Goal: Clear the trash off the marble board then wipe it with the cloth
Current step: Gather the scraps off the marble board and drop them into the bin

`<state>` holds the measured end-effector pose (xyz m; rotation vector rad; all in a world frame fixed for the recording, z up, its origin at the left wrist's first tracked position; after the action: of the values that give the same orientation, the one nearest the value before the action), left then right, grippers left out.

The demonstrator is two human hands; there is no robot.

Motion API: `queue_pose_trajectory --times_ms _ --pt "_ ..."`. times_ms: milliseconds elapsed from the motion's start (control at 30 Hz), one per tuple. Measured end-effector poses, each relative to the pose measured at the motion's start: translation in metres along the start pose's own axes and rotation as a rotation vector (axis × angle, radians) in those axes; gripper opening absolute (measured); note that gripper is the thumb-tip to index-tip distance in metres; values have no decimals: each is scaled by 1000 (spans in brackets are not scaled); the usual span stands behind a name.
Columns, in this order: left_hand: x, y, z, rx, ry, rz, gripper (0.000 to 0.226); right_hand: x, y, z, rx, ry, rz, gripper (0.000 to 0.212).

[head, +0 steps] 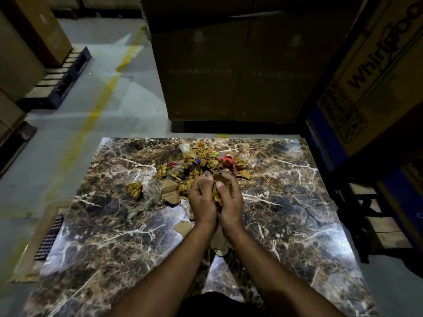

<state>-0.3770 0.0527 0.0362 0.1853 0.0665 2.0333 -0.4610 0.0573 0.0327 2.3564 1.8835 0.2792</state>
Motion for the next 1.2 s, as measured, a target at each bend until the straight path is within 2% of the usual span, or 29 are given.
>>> queue_pose_trajectory --times_ms 100,233,333,433,600,667,833,933,1033,1200 --pt "-8 2 10 33 -30 55 23 10 8 -25 62 -219 -8 31" --pt "-5 13 26 -1 33 87 28 4 5 -45 21 -311 10 20" --pt "1 22 27 4 36 37 23 -6 -2 -38 -7 -246 28 14" --pt "7 23 25 37 -16 36 28 -9 -7 -30 -27 -198 24 12" --pt "16 10 30 48 7 151 14 -11 3 -27 -101 -150 -129 15" --pt "19 -2 36 28 50 219 15 -9 14 -26 -109 -119 -183 19" --pt "35 -55 49 -15 156 379 13 25 54 -25 -111 -130 -369 12" --pt "52 -102 51 -36 207 498 28 59 84 -18 -150 -128 -499 15" --pt "76 -163 62 -15 271 665 31 108 125 -9 -151 -32 -621 21" --pt "119 -283 73 41 304 902 28 208 207 15 -135 39 -869 11"
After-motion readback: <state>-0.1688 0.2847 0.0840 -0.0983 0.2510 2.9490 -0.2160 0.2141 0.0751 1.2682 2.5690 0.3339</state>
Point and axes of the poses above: each hand's wrist, its own x-axis away from the middle knuckle, its own y-axis out of the palm, z = x × y, the point moved 5 cm from there along -x, towards the middle knuckle, and after that the axes turned 7 degrees about -x, right-handed, at the moved point
